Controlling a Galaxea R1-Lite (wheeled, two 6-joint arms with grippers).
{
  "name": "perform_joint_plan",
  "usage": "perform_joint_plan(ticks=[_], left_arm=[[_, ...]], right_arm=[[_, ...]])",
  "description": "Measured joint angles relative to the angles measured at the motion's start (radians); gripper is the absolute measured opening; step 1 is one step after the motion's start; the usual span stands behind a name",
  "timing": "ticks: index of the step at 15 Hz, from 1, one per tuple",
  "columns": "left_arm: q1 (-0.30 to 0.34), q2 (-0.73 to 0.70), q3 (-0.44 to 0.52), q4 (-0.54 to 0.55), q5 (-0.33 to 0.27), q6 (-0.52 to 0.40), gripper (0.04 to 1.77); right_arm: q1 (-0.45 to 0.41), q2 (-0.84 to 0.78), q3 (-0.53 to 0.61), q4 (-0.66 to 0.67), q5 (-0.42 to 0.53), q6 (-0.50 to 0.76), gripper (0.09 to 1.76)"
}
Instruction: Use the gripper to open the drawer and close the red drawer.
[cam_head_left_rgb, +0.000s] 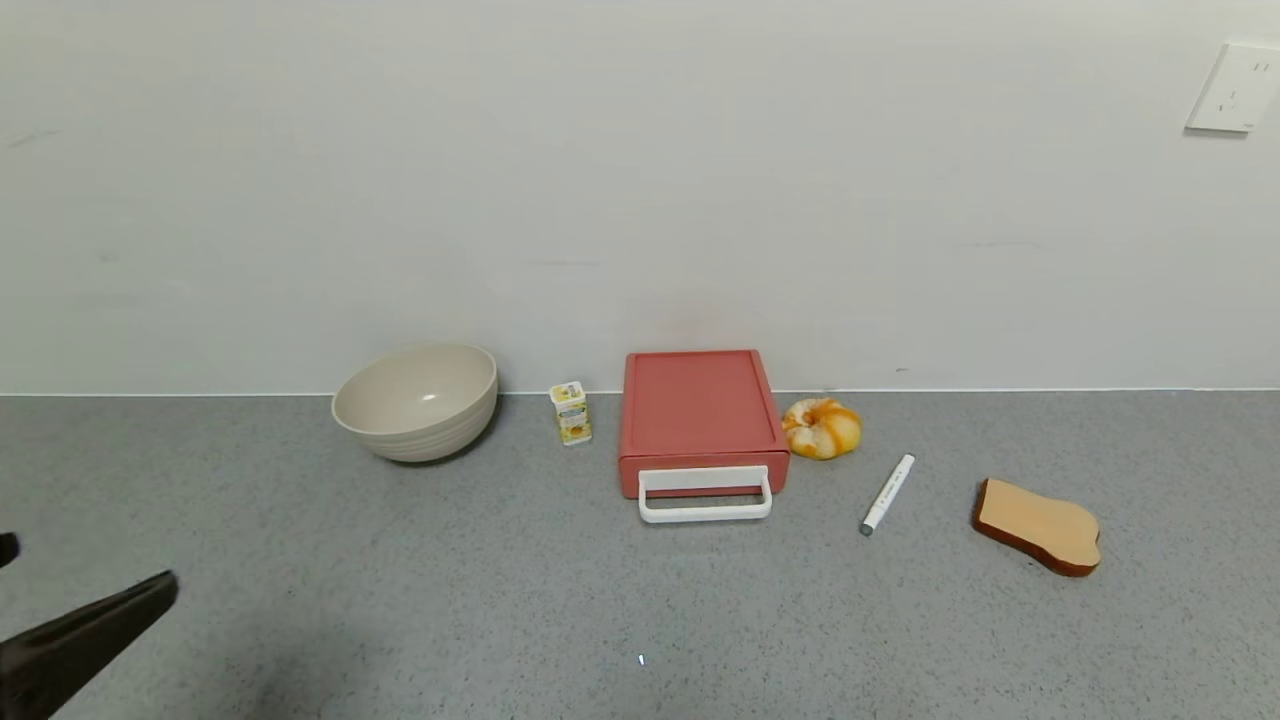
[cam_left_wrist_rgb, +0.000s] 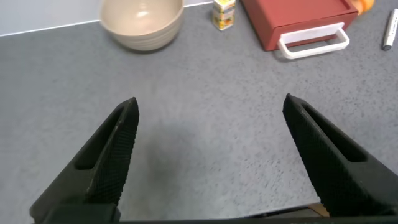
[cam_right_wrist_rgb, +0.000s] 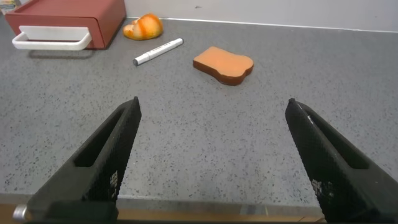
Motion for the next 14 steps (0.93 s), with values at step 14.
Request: perform_joint_plan(ticks=[14], left_arm=[[0.354,-0.61,0.031,0.279,-0.064,0.012,1.7]], right_arm=[[0.0,0.0,0.0,0.0,0.0,0.0,1.71]])
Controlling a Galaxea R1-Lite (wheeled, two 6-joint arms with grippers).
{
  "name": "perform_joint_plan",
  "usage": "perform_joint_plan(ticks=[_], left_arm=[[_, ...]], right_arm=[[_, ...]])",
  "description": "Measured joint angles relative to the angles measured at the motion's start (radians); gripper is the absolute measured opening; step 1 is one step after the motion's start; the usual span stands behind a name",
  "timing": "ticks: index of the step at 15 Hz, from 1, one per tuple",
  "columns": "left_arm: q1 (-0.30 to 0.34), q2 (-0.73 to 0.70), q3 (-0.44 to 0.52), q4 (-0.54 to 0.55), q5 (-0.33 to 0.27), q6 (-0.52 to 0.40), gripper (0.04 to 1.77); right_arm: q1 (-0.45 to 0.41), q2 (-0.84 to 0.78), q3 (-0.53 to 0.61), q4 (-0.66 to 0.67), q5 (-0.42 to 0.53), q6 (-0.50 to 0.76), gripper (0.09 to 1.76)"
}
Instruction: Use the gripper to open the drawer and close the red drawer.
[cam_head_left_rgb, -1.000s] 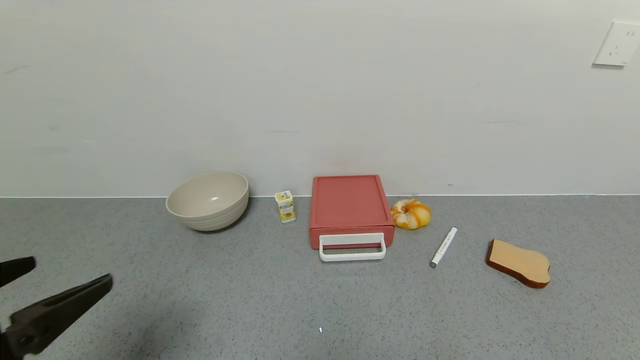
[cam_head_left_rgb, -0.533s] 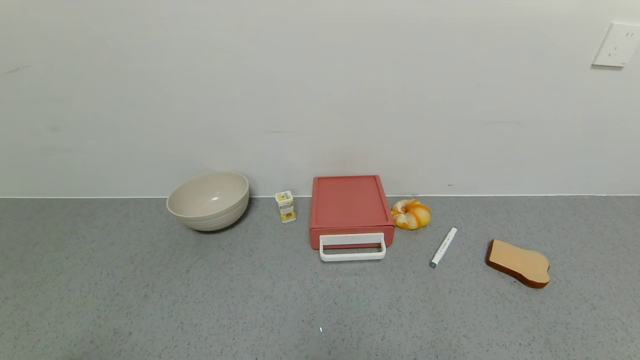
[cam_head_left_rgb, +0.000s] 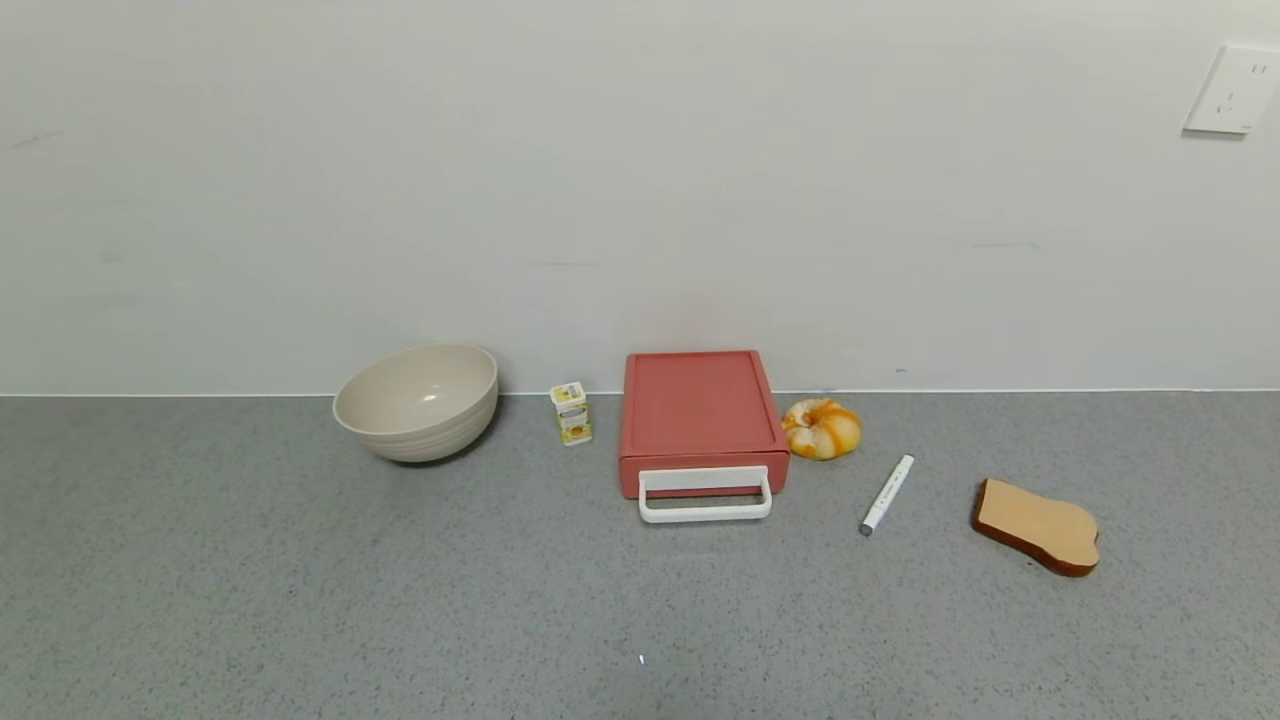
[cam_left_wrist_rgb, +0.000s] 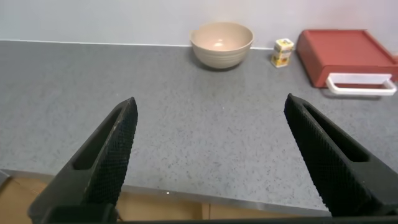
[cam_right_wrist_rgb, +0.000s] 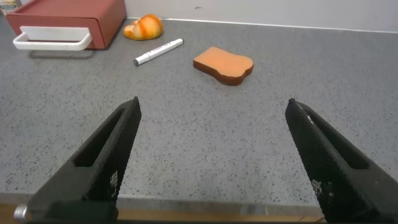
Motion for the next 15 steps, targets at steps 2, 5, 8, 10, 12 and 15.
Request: perform_joint_plan(ticks=[2,5,8,10,12,15], left_arm=[[0.003,-0.078,0.039,0.006,-0.011,-0.069,1.7],[0.004,-0.13,0.084,-0.02,-0.043,-0.134,1.71],[0.004,-0.144,0.199,-0.114,-0.099,-0.047,1.71],[0.004,-0.146,0.317,-0.222,-0.114,0.016,1.71],[0.004,-0.147,0.433,-0.329,-0.127,0.057,1.71],[0.004,-0.147,0.543,-0.429,-0.131,0.071,1.71]], right_arm=[[0.0,0.0,0.0,0.0,0.0,-0.003,1.71],[0.0,0.0,0.0,0.0,0.0,-0.003,1.71],[0.0,0.0,0.0,0.0,0.0,-0.003,1.71],[0.0,0.0,0.0,0.0,0.0,-0.003,1.71],[0.0,0.0,0.0,0.0,0.001,-0.003,1.71],[0.0,0.0,0.0,0.0,0.001,-0.003,1.71]])
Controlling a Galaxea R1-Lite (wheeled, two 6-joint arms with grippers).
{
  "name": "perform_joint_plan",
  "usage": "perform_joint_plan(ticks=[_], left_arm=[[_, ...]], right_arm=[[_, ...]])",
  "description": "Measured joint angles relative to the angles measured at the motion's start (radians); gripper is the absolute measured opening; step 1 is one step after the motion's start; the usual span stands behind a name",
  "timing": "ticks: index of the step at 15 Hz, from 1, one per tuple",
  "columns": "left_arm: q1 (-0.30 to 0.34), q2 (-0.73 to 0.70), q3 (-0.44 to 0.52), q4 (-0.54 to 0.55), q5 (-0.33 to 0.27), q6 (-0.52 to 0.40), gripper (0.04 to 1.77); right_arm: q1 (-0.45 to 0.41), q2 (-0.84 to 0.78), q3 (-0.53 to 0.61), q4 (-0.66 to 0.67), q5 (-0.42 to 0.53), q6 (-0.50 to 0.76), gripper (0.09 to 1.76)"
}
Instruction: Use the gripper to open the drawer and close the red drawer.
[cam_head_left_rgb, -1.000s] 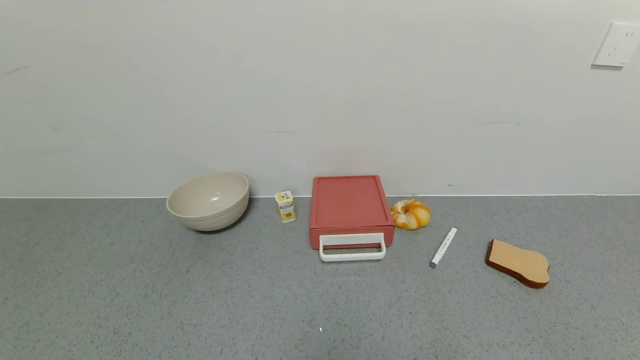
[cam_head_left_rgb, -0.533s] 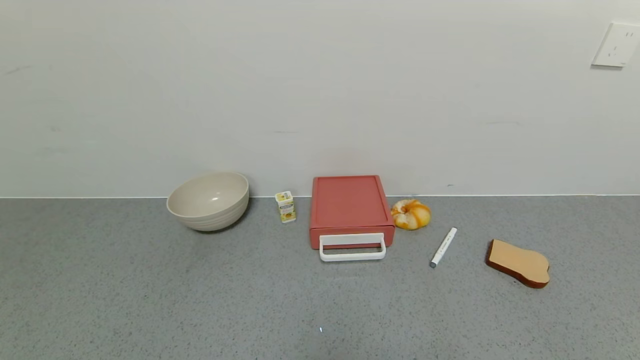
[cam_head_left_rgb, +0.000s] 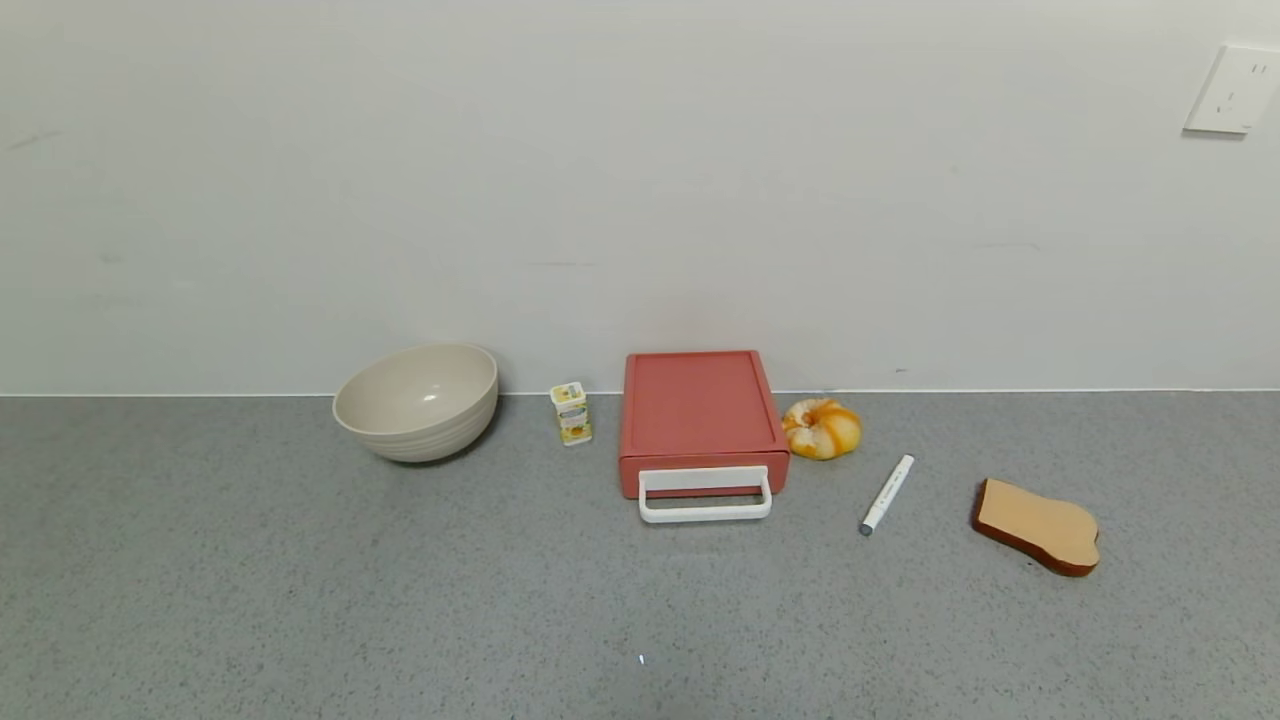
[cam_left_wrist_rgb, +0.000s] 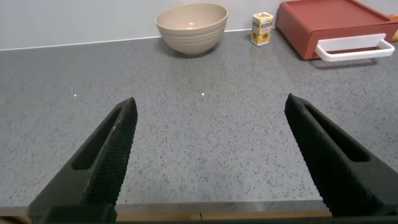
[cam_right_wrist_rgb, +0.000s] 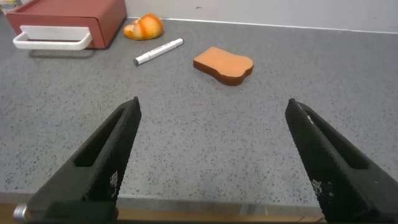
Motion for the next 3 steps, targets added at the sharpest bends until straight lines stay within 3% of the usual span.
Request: perform_joint_plan(ticks=[3], left_arm=[[0.0,0.0,0.097,-0.131,-0.013,-0.01,1.71]], right_arm=[[0.0,0.0,0.0,0.0,0.0,0.0,1.71]])
